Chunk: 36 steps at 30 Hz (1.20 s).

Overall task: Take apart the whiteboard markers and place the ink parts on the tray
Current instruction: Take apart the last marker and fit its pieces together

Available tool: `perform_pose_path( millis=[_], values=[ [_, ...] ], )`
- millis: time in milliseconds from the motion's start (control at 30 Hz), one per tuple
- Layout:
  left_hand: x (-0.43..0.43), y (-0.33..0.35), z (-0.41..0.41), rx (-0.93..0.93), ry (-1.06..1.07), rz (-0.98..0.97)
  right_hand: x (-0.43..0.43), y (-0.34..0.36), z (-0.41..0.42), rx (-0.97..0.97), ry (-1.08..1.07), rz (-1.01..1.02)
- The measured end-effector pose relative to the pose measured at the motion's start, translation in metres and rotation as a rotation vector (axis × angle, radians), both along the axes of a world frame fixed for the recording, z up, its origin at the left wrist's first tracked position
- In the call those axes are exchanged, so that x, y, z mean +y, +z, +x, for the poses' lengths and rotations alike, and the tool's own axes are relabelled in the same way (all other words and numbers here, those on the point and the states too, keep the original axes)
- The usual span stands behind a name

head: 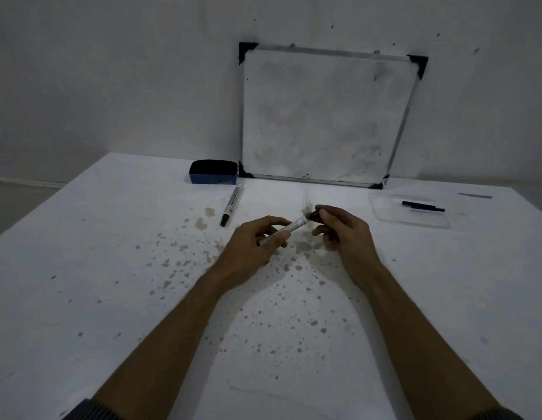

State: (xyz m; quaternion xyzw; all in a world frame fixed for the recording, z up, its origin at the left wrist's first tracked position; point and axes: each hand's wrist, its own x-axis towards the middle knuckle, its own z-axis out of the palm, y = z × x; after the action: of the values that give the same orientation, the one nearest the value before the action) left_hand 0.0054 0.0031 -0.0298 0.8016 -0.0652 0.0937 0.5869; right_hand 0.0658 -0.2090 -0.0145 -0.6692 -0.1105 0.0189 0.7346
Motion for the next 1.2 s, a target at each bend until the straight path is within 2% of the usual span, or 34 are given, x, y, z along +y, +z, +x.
perform_pose_path(
  millis=[367, 900, 1100, 1200],
  values=[
    [0.0, 0.002, -0.001, -0.017, 0.019, 0.048, 0.002, -0.005, 0.003, -0.008, 0.006, -0.08],
    [0.0, 0.002, 0.0, 0.013, 0.053, 0.044, 0.007, 0.0, -0.008, -0.157, 0.011, -0.201],
    [0.004, 0.007, -0.003, 0.073, 0.011, -0.095, 0.011, 0.002, -0.012, -0.035, 0.077, -0.012],
    [0.006, 0.006, -0.002, 0.096, 0.039, -0.13, 0.018, 0.001, -0.013, -0.032, 0.103, 0.057]
  ],
)
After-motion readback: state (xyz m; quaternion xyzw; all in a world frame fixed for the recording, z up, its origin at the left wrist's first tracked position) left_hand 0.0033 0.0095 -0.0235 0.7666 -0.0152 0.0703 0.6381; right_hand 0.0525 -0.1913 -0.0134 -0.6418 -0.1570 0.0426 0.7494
